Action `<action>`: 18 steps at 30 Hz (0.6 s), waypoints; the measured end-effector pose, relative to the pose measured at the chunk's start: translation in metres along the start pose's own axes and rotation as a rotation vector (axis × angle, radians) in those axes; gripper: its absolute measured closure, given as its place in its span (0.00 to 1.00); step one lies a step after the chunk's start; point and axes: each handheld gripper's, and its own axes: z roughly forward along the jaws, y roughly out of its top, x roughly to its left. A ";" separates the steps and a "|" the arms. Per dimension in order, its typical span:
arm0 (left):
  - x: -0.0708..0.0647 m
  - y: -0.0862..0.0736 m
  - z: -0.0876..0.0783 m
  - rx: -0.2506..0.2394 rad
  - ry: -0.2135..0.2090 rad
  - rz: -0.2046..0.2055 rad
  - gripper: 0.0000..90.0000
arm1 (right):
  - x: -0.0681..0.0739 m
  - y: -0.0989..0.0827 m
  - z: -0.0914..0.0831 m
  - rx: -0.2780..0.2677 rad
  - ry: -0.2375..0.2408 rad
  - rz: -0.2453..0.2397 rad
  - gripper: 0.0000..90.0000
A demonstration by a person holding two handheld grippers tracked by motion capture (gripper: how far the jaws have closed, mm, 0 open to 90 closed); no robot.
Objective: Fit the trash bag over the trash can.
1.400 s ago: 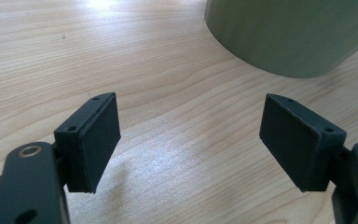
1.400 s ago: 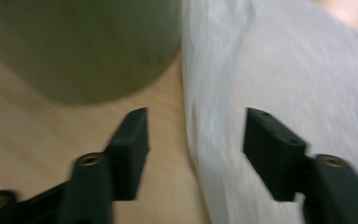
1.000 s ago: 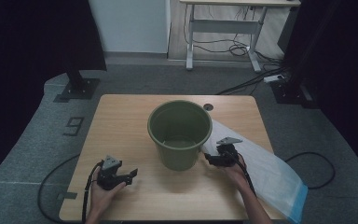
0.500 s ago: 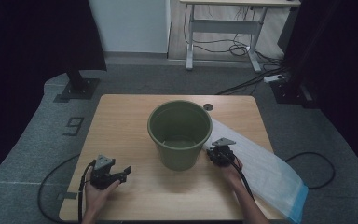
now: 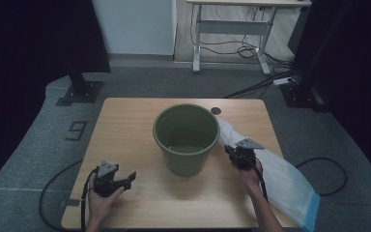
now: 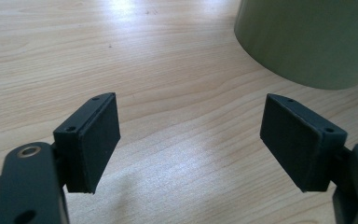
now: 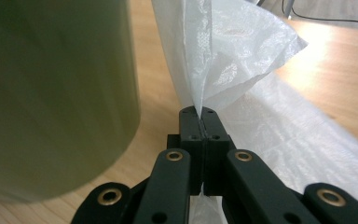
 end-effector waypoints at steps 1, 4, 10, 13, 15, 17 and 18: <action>0.000 0.000 0.000 0.002 -0.001 -0.001 0.21 | -0.002 0.003 -0.003 -0.014 -0.002 0.009 0.98; 0.000 0.000 0.001 0.002 0.000 -0.003 0.21 | -0.007 0.009 -0.010 -0.054 0.006 0.036 0.98; -0.001 -0.001 0.002 0.010 0.000 0.000 0.21 | -0.011 0.017 -0.022 -0.111 0.024 0.070 0.98; -0.002 -0.001 0.004 0.016 -0.002 0.000 0.21 | -0.014 0.022 -0.030 -0.135 0.039 0.090 0.98; -0.002 -0.001 0.005 0.020 -0.007 -0.003 0.21 | -0.015 0.025 -0.034 -0.152 0.043 0.100 0.98; -0.002 -0.001 0.007 0.026 -0.006 -0.001 0.21 | -0.016 0.028 -0.038 -0.166 0.053 0.112 0.98; -0.002 -0.001 0.007 0.029 -0.008 -0.001 0.21 | -0.016 0.029 -0.039 -0.174 0.057 0.118 0.98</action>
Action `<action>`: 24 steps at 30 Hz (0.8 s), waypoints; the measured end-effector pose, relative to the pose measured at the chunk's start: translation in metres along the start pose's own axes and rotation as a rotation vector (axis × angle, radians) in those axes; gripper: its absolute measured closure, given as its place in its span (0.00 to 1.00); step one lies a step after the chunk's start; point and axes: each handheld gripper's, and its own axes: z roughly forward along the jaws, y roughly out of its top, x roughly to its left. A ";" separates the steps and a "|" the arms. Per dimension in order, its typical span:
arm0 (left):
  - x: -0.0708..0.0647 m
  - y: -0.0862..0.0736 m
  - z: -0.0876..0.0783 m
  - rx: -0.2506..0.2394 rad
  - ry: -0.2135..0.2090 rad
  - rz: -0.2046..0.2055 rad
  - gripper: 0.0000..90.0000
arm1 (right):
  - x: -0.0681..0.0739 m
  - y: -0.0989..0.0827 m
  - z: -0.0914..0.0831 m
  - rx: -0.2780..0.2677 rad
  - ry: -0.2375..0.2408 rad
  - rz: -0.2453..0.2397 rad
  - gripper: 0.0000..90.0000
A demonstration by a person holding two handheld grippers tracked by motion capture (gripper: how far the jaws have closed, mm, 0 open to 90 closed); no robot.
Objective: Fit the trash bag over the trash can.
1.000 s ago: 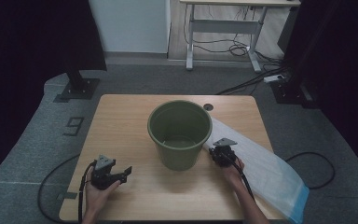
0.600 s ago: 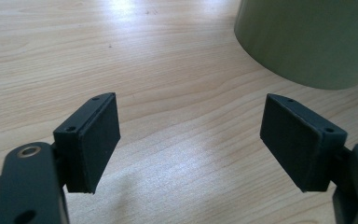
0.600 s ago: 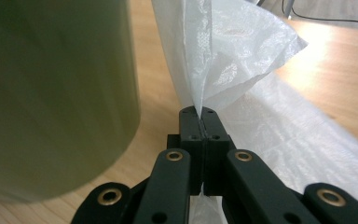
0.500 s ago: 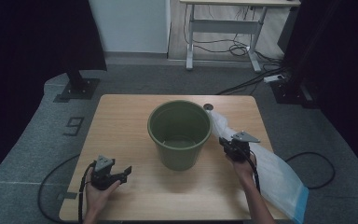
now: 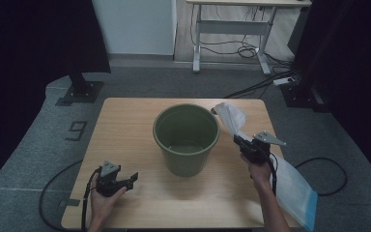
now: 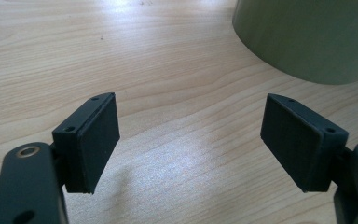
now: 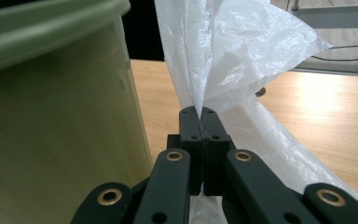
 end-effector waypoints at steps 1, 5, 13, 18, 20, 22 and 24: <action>0.000 0.000 0.000 0.002 -0.002 0.001 0.21 | 0.000 0.003 -0.003 -0.014 0.008 0.012 0.98; 0.001 0.000 0.001 -0.004 -0.003 -0.010 0.21 | 0.002 0.008 -0.006 -0.022 0.011 0.010 0.98; 0.004 0.002 0.005 0.004 -0.021 -0.034 0.21 | 0.019 0.030 -0.011 -0.044 0.007 -0.032 0.98; 0.006 0.002 0.007 0.021 -0.011 -0.035 0.21 | 0.035 0.053 -0.022 -0.091 0.015 -0.057 0.98; 0.006 0.002 0.009 0.019 -0.015 -0.043 0.21 | 0.043 0.063 -0.028 -0.114 0.037 -0.064 0.98; 0.007 0.003 0.010 0.011 -0.045 -0.056 0.21 | 0.053 0.074 -0.036 -0.137 0.083 -0.070 0.98; 0.009 0.004 0.008 -0.003 -0.076 -0.078 0.21 | 0.063 0.084 -0.042 -0.159 0.096 -0.110 0.98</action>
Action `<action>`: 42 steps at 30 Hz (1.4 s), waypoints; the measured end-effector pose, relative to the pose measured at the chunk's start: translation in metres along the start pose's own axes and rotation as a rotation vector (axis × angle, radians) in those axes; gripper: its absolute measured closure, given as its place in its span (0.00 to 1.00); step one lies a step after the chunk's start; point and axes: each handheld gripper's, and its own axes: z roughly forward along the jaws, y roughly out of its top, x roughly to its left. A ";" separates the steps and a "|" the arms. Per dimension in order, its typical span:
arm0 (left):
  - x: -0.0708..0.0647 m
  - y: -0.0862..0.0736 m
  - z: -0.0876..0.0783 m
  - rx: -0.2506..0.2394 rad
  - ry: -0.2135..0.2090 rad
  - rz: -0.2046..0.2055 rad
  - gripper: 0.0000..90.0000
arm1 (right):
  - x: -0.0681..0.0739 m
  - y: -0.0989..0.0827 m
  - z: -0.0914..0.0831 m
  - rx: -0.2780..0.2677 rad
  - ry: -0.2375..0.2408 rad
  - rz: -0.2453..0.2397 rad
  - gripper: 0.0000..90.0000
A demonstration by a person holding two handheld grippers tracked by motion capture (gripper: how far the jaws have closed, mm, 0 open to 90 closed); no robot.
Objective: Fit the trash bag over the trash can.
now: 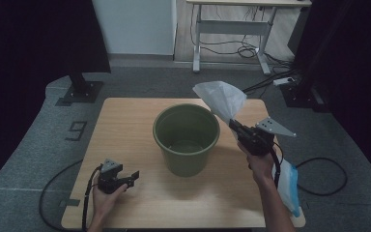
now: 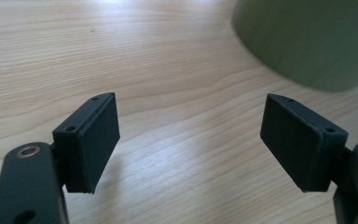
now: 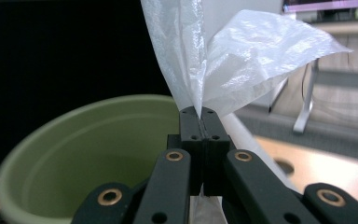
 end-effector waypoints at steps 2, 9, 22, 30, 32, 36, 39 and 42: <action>0.000 0.000 -0.001 -0.009 0.000 -0.004 0.21 | 0.008 0.011 -0.002 -0.021 0.042 -0.003 0.98; 0.000 0.000 0.000 0.000 -0.004 0.008 0.21 | 0.037 0.029 0.008 -0.013 0.106 -0.043 0.98; -0.005 -0.002 0.005 0.026 -0.010 0.033 0.22 | 0.076 -0.003 0.065 0.167 0.192 -0.082 0.97; -0.007 -0.002 0.007 0.035 -0.008 0.045 0.22 | 0.082 -0.018 0.073 0.224 0.251 -0.102 0.82; -0.008 -0.002 0.008 0.039 -0.012 0.048 0.22 | 0.084 -0.017 0.069 0.216 0.243 -0.125 0.68; -0.009 -0.002 0.008 0.040 -0.017 0.053 0.22 | 0.084 -0.016 0.059 0.183 0.214 -0.138 0.55; -0.009 -0.003 0.008 0.041 -0.015 0.054 0.22 | 0.083 -0.014 0.046 0.150 0.179 -0.128 0.43; -0.009 -0.003 0.007 0.043 -0.008 0.061 0.22 | 0.084 -0.014 0.025 0.114 0.143 -0.131 0.37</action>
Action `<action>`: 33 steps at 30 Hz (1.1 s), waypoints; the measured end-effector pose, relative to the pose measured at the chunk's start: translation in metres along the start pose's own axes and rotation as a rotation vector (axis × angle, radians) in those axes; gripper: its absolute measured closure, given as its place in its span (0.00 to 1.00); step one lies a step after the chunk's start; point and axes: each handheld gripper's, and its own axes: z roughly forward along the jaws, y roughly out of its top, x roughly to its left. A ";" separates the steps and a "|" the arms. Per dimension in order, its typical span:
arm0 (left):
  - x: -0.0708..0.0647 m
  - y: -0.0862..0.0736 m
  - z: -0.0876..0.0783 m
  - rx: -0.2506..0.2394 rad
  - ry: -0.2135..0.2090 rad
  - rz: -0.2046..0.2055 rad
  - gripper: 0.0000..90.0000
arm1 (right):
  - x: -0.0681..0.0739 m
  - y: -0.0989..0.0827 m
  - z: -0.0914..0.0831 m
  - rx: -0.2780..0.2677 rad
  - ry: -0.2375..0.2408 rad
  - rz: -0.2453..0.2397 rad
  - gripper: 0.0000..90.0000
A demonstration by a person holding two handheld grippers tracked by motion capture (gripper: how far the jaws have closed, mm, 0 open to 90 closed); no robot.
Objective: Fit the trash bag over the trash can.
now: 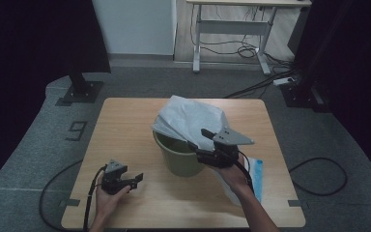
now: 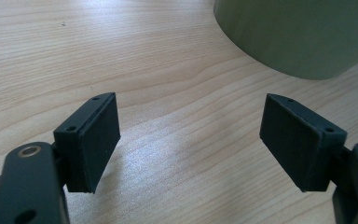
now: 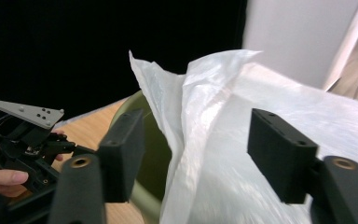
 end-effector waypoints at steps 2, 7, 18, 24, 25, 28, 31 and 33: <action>0.000 0.000 0.000 -0.002 0.002 0.001 0.22 | 0.000 -0.005 -0.012 -0.011 -0.012 0.003 0.35; 0.000 0.000 0.000 -0.003 0.004 -0.003 0.22 | -0.013 -0.028 -0.043 -0.010 -0.017 0.039 0.35; -0.001 -0.002 0.001 0.010 0.012 0.006 0.22 | -0.012 -0.077 -0.064 0.047 -0.038 0.075 0.33; -0.001 -0.003 0.001 0.012 0.007 -0.008 0.22 | -0.004 -0.092 -0.061 0.093 -0.045 0.053 0.32; -0.001 -0.003 0.001 0.010 0.006 -0.008 0.22 | -0.003 -0.094 -0.060 0.097 -0.048 0.054 0.32; -0.001 -0.003 0.000 0.010 0.006 -0.009 0.23 | -0.003 -0.101 -0.056 0.111 -0.064 0.054 0.34; 0.000 -0.003 0.000 0.011 0.007 -0.010 0.23 | -0.007 -0.109 -0.054 0.132 -0.097 0.057 0.46; 0.000 -0.003 0.001 0.015 0.008 -0.012 0.23 | -0.009 -0.111 -0.054 0.133 -0.099 0.056 0.53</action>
